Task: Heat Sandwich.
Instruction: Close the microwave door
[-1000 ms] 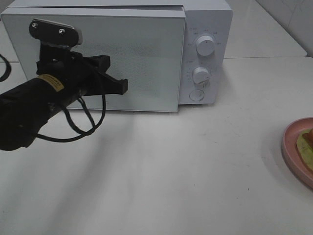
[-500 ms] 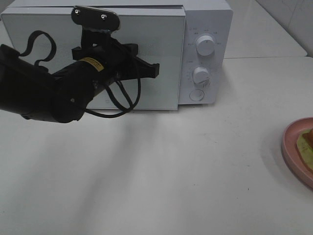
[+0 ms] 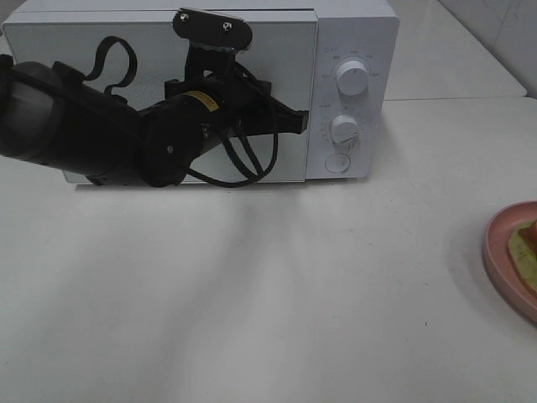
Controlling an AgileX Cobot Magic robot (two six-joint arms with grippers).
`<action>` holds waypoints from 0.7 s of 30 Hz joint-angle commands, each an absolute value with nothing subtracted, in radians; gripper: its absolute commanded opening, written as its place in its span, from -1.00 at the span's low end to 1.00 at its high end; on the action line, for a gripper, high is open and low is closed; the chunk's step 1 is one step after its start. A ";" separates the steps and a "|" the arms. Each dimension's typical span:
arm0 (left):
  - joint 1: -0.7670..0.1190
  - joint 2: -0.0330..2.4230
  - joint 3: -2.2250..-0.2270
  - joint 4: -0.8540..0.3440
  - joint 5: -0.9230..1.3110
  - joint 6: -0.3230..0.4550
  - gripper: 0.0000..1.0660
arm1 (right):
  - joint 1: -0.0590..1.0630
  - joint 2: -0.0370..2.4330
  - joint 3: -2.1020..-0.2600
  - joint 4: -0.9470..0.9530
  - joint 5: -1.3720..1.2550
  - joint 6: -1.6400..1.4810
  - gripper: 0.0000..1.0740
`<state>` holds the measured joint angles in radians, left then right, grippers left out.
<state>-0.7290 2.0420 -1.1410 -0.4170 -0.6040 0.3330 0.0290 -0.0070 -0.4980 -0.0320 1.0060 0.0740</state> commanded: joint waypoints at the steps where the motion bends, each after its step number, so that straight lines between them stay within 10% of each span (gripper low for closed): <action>1: -0.702 2.048 -1.189 -0.481 -0.657 0.344 -1.00 | 0.024 -0.031 -0.496 -0.036 0.998 0.069 0.39; 21: -0.647 2.014 -1.202 -0.498 -0.510 0.362 -1.00 | 0.024 -0.031 -0.496 -0.036 0.998 0.069 0.39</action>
<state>-0.6910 2.0360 -1.1970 -0.4280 -0.4240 0.3660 0.0290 -0.0090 -0.4980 -0.0320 1.0060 0.0740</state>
